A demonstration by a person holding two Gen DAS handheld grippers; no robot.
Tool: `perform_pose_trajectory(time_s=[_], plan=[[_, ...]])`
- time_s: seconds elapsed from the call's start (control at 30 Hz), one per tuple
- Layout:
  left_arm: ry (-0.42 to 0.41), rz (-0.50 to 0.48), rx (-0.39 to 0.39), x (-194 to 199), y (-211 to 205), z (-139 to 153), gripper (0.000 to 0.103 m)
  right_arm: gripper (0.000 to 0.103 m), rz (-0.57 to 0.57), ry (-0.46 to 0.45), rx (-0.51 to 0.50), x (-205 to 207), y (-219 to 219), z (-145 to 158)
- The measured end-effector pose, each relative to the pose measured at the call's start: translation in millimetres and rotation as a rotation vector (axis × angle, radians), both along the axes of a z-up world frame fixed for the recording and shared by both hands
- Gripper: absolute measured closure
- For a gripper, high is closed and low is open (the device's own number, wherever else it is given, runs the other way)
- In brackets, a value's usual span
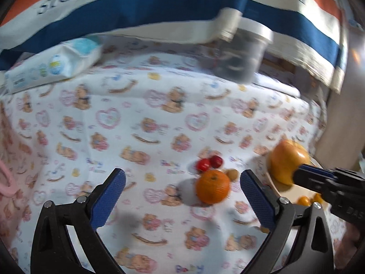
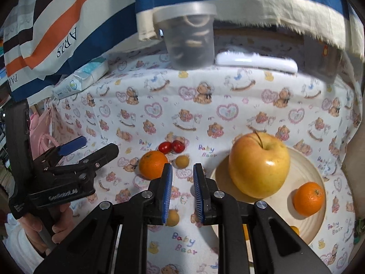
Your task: Organize fruits
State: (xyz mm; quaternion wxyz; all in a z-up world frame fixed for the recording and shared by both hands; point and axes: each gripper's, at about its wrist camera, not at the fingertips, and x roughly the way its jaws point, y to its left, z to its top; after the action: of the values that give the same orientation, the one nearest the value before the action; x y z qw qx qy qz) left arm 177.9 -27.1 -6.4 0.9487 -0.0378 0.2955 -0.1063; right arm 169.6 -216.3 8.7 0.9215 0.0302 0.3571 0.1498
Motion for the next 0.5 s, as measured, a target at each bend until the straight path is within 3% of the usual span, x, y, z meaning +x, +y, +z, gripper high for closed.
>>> perform_pose_trajectory(time_s=[0.2, 0.3, 0.4, 0.5], plan=[[0.071, -0.142, 0.012, -1.1, -20.1, -5.3, 0.010, 0.083, 0.005, 0.032, 0.048, 0.4, -8.9, -5.6], [0.103, -0.237, 0.011, -6.4, -32.3, -5.1, 0.016, 0.083, -0.019, 0.021, 0.071, -2.9, -18.4, 2.9], [0.113, -0.306, 0.059, -14.7, -49.7, -6.0, 0.023, 0.083, -0.052, 0.012, 0.068, -7.2, -28.2, 11.4], [0.189, -0.432, 0.044, -20.5, -67.1, -13.7, 0.033, 0.083, -0.065, 0.002, 0.039, -13.7, -34.7, 13.7]])
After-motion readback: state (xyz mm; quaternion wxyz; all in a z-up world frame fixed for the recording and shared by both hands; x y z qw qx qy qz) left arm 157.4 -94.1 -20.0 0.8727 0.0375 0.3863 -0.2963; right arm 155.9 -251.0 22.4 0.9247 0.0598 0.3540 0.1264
